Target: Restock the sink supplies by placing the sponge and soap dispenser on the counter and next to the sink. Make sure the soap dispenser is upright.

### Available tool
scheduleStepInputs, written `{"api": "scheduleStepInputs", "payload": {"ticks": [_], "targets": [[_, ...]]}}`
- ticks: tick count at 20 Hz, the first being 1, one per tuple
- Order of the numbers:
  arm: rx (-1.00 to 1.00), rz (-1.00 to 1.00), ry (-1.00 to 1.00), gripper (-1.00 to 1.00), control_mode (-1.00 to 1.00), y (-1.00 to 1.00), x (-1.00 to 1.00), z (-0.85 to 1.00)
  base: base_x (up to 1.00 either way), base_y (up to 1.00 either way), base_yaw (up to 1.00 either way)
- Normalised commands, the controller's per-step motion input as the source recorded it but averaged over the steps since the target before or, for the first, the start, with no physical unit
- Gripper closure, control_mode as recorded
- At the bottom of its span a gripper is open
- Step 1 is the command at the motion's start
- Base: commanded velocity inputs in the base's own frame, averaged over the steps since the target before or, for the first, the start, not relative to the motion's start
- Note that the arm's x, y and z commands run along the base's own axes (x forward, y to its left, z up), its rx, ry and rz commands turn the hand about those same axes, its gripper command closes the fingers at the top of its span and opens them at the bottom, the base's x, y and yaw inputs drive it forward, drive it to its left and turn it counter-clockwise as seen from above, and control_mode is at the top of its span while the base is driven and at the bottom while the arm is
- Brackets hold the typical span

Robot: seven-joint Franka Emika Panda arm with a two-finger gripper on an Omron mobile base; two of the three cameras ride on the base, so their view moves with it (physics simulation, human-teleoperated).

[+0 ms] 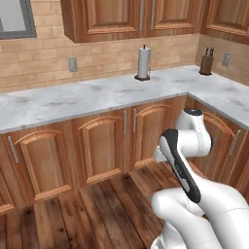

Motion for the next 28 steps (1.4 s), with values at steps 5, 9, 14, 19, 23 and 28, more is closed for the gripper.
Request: {"api": "scheduleStepInputs", "payload": {"ticks": [5,9,14,19,23,28], "targets": [[0.0,0.0,0.0,1.0,1.0,0.0,0.0,0.0,0.65,0.81,0.41],[0.0,0.0,0.0,1.0,1.0,0.0,0.0,0.0,0.43,0.93,0.44],[0.0,0.0,0.0,1.0,1.0,0.0,0.0,0.0,0.43,1.0,0.36],[0.0,0.0,0.0,1.0,1.0,0.0,0.0,0.0,0.9,0.92,0.21],[0.0,0.0,0.0,1.0,1.0,0.0,0.0,0.0,1.0,0.53,0.24],[0.0,0.0,0.0,1.0,1.0,0.0,0.0,0.0,1.0,0.57,0.31]]}}
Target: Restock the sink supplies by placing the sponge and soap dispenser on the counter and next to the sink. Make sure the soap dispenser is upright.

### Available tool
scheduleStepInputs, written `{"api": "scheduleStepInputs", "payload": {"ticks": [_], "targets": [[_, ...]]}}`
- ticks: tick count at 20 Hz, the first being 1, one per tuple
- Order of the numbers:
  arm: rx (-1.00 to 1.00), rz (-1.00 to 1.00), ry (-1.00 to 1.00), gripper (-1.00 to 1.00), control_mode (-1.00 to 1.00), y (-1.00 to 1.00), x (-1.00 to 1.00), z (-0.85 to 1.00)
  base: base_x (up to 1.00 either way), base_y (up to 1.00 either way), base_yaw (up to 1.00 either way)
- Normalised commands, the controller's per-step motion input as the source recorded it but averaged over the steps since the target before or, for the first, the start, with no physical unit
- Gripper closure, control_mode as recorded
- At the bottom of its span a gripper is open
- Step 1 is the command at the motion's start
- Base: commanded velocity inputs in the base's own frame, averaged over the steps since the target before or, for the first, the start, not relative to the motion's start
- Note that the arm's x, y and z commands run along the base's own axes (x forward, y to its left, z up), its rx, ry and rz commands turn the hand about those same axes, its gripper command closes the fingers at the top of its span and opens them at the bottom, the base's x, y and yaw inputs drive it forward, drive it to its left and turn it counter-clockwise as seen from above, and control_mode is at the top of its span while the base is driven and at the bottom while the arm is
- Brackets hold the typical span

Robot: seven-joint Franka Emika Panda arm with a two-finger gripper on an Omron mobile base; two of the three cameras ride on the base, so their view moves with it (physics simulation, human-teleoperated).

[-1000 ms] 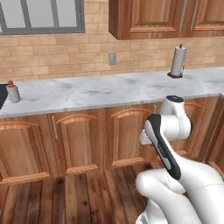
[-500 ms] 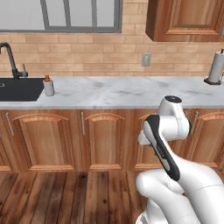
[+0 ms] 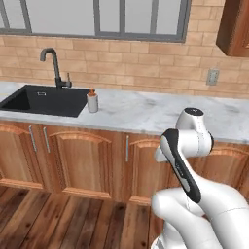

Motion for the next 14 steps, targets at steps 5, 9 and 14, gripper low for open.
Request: {"api": "scheduleStepInputs", "payload": {"ticks": [5,9,14], "targets": [[0.0,0.0,0.0,1.0,1.0,0.0,0.0,0.0,1.0,1.0,0.17],[0.0,0.0,0.0,1.0,1.0,0.0,0.0,0.0,1.0,1.0,0.06],[0.0,0.0,0.0,1.0,1.0,0.0,0.0,0.0,1.0,1.0,0.0]]}}
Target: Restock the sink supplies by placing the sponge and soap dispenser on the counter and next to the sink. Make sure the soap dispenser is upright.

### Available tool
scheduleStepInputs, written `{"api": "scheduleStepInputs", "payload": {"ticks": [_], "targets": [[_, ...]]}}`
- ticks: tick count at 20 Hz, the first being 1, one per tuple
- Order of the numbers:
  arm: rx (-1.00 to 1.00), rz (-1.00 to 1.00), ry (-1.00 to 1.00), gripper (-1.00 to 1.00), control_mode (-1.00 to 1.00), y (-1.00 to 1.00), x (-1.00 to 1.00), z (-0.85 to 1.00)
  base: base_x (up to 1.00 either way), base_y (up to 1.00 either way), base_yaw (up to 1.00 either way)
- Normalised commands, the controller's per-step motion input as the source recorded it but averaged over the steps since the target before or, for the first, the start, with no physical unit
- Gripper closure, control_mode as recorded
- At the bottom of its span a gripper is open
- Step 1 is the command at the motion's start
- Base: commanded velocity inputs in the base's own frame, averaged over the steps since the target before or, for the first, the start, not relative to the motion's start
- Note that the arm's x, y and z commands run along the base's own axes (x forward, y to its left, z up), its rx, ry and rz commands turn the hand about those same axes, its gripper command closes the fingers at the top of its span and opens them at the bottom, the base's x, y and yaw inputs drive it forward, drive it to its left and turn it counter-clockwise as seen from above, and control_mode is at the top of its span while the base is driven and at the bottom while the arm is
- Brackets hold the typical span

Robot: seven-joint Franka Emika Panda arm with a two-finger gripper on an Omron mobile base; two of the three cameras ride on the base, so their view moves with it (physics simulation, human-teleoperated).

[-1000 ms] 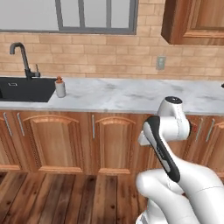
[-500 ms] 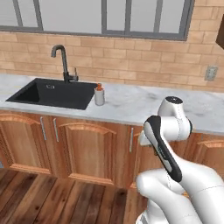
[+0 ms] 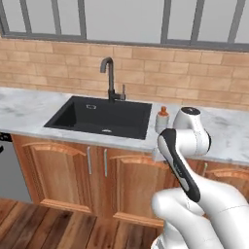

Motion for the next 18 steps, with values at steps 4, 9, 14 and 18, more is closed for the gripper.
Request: {"api": "scheduleStepInputs", "payload": {"ticks": [4,9,14,18], "targets": [[0.0,0.0,0.0,1.0,1.0,0.0,0.0,0.0,0.95,1.0,0.0],[0.0,0.0,0.0,1.0,1.0,0.0,0.0,0.0,0.86,1.0,0.0],[0.0,0.0,0.0,1.0,1.0,0.0,0.0,0.0,0.79,1.0,-0.01],[0.0,0.0,0.0,1.0,1.0,0.0,0.0,0.0,0.65,1.0,-0.11]]}}
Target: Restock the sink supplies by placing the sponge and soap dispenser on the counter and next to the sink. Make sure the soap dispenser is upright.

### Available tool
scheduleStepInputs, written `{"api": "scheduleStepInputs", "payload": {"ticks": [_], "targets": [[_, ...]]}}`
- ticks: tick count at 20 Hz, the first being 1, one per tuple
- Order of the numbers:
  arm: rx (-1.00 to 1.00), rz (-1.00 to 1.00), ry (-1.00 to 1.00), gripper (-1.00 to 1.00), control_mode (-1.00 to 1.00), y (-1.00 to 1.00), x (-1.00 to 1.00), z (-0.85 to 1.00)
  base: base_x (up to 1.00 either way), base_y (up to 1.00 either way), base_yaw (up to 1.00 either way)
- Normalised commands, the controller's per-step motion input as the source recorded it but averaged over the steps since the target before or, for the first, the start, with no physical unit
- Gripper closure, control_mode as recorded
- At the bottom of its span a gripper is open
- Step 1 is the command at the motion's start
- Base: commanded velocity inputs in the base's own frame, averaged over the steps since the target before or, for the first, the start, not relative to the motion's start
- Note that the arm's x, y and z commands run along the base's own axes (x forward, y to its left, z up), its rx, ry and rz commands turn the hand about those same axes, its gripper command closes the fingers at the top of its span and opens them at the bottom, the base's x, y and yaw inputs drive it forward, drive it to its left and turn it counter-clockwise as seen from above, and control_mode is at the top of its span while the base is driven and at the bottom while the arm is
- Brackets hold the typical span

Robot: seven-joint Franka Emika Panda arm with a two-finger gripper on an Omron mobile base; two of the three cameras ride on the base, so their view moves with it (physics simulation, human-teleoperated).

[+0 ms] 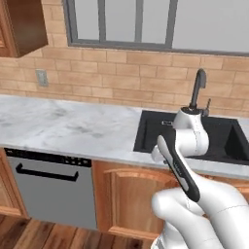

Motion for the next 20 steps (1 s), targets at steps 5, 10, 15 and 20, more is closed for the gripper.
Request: {"api": "scheduleStepInputs", "payload": {"ticks": [5,10,15,20], "targets": [[0.0,0.0,0.0,1.0,1.0,0.0,0.0,0.0,0.71,1.0,-0.28],[-0.02,-0.06,0.03,1.0,-1.0,0.1,0.2,0.0,0.73,0.65,-0.28],[-0.02,-0.11,0.25,1.0,-1.0,-0.14,0.99,-0.04,0.0,0.0,0.0],[0.0,0.0,0.28,1.0,-1.0,-0.7,0.84,-0.19,0.0,0.0,0.0]]}}
